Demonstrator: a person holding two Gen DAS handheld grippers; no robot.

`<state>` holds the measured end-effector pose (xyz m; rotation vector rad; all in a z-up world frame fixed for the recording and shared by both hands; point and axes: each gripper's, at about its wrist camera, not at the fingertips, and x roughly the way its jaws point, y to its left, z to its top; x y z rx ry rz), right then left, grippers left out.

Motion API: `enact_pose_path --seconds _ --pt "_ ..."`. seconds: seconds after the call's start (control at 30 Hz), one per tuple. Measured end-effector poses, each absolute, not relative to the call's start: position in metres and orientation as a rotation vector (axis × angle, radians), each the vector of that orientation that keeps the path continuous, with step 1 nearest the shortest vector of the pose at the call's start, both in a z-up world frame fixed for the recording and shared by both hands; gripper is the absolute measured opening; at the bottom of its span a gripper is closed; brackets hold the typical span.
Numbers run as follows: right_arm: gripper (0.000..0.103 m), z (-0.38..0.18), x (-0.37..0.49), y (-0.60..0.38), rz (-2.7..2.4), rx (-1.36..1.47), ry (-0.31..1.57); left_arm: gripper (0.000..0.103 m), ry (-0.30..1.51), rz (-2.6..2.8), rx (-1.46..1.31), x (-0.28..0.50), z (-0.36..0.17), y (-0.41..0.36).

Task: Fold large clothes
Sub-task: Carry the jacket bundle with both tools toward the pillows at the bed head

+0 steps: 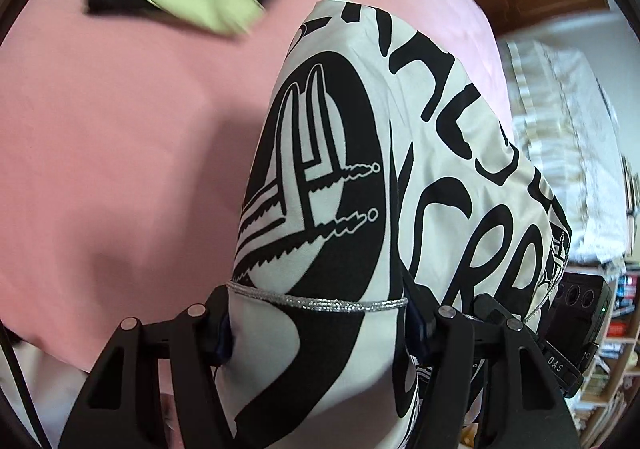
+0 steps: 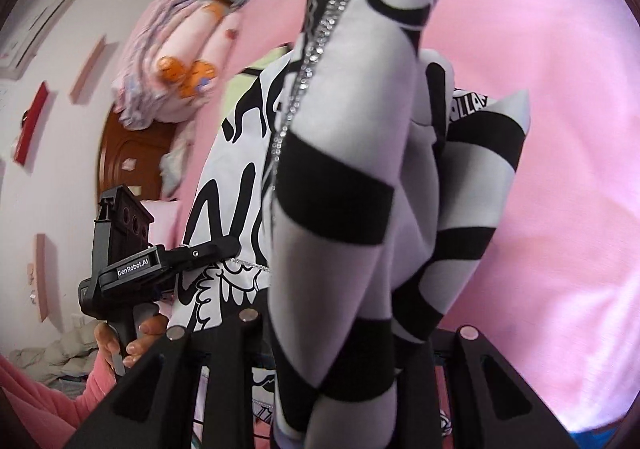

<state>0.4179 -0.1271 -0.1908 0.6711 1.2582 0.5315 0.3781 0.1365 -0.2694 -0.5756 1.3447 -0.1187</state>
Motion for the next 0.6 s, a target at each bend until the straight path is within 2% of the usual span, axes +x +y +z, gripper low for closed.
enact_pose_path --seconds 0.33,0.6 --pt "0.027 -0.166 0.504 0.027 0.725 0.615 1.144 0.063 1.124 -0.018 -0.538 0.442 -0.208 0.319" --pt "0.027 -0.148 0.594 0.092 0.79 0.597 1.011 0.063 0.975 0.005 -0.462 0.524 -0.161 0.385"
